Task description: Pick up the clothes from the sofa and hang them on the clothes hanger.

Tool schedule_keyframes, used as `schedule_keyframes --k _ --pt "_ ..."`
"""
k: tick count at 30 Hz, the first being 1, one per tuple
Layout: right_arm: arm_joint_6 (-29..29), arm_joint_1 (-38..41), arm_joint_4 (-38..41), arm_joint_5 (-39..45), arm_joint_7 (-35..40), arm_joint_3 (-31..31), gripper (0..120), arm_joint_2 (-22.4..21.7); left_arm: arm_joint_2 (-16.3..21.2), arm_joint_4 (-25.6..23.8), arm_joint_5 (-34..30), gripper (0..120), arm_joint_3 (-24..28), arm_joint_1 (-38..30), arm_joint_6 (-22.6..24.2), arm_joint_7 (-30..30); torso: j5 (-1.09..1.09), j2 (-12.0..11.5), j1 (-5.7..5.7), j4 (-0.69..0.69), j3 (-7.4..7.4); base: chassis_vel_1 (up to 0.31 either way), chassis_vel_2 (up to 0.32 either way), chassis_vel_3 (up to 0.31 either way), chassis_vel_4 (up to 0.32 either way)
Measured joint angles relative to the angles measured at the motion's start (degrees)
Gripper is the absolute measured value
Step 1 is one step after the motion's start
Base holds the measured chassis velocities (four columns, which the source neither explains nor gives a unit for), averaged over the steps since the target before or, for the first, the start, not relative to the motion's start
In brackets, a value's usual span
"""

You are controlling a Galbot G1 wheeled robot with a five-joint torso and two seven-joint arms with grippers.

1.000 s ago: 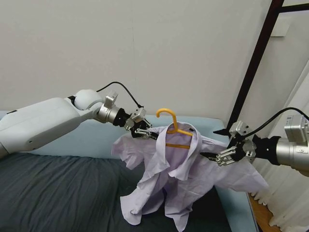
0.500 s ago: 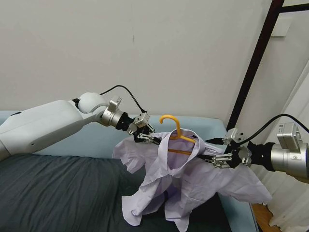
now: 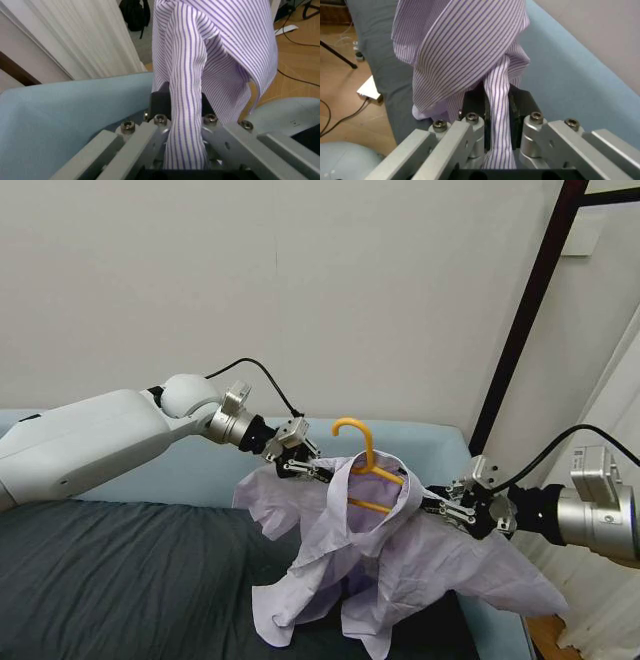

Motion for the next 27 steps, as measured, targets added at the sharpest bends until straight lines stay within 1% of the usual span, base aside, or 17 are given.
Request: schedule_keyframes --k 6,9,10,13,14,15,17,20,21,22,23,26,27 --pt "-0.2 0.0 -0.3 1.1 0.7 -0.1 8 0.3 -0.7 0.6 0.0 2 -0.5 0.1 -0.6 -0.9 0.00 0.0 0.00 -0.02 0.00 0.000 0.000 0.000 0.000" --pt "-0.6 0.0 -1.2 2.8 1.4 0.0 8 0.3 -0.4 0.7 0.3 16 -2.3 1.1 -1.5 -2.4 0.00 0.0 0.00 -0.02 0.00 0.000 0.000 0.000 0.000" --pt "-0.6 0.0 -1.2 2.8 1.4 0.0 8 0.3 -0.4 0.7 0.3 16 -2.3 1.1 -1.5 -2.4 0.00 0.0 0.00 -0.02 0.00 0.000 0.000 0.000 0.000" --pt "-1.0 0.0 -1.9 4.2 2.0 0.0 8 0.4 0.7 0.7 1.0 27 -2.9 1.3 -1.8 -2.7 0.00 0.0 0.00 -0.01 0.00 0.000 0.000 0.000 0.000" --pt "-1.1 0.0 -2.1 4.5 2.2 0.1 8 0.5 1.3 0.5 1.2 34 -3.0 1.3 -1.8 -2.7 0.00 0.0 0.00 0.00 0.00 0.000 0.000 0.000 0.000" --pt "-1.2 0.0 -2.3 4.7 2.3 0.1 8 0.7 1.9 0.3 1.6 37 -3.2 1.4 -2.0 -2.6 0.00 0.0 0.00 0.01 0.00 0.000 0.000 0.000 0.000" --pt "-1.3 0.0 -2.4 4.8 2.3 0.1 8 0.7 2.1 0.3 1.8 40 -3.3 1.4 -2.1 -2.6 0.00 0.0 0.00 0.01 0.00 0.000 0.000 0.000 0.000" --pt "-1.9 0.1 -3.6 5.9 3.3 0.3 8 1.3 5.5 -0.2 3.1 55 -5.5 2.7 -2.9 -2.4 -0.01 0.0 0.00 -0.02 0.00 0.000 0.000 0.000 0.000" --pt "-1.9 0.1 -3.6 5.9 3.3 0.3 8 1.3 5.5 -0.2 3.1 55 -5.5 2.7 -2.9 -2.4 -0.01 0.0 0.00 -0.02 0.00 0.000 0.000 0.000 0.000" --pt "-2.2 0.2 -4.0 6.3 3.8 0.5 8 1.7 6.4 -0.5 3.3 59 -6.2 3.2 -3.1 -2.4 0.00 0.0 0.00 -0.02 0.00 0.000 0.000 0.000 0.000" --pt "-2.6 0.5 -4.7 6.8 4.7 0.8 8 2.4 7.7 -0.9 3.6 64 -7.9 4.4 -3.5 -2.4 -0.03 0.0 0.00 -0.01 0.00 0.000 0.000 0.000 0.000" --pt "-3.8 1.2 -6.6 8.2 6.9 1.8 8 5.4 11.0 -2.0 3.6 77 -12.9 7.6 -4.4 -2.9 -0.01 0.0 0.00 0.01 0.00 0.000 0.000 0.000 0.000" --pt "-3.8 1.2 -6.6 8.2 6.9 1.8 8 5.4 11.0 -2.0 3.6 77 -12.9 7.6 -4.4 -2.9 -0.01 0.0 0.00 0.01 0.00 0.000 0.000 0.000 0.000"
